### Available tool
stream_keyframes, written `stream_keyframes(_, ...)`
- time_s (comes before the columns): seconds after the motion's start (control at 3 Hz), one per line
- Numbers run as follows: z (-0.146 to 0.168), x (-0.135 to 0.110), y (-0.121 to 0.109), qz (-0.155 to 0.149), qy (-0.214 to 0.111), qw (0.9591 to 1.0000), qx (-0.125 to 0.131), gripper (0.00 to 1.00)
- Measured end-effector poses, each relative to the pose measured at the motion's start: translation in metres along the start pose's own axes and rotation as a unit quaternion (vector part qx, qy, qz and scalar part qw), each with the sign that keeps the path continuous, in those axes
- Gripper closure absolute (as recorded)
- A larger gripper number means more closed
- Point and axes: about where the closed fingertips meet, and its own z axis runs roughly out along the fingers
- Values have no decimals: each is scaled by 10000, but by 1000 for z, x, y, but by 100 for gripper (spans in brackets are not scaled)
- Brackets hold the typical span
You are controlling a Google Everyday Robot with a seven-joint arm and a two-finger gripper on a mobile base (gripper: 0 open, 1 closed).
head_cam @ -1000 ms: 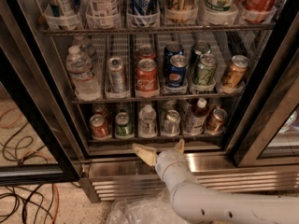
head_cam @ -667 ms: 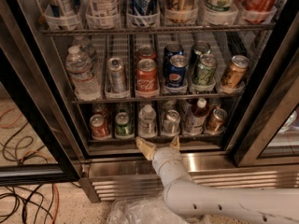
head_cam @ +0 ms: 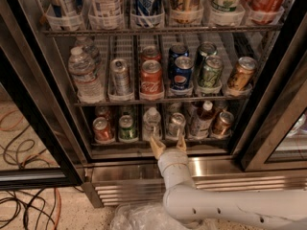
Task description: Pick 7up can from bottom shelf of fridge
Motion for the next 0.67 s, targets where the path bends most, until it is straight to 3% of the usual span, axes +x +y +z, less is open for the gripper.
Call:
stream_keyframes(0.33,-20,-2,-9,-11,-130,9994,312,29)
stream_keyframes(0.67,-35,3,-12,21,-164,9988,455,30)
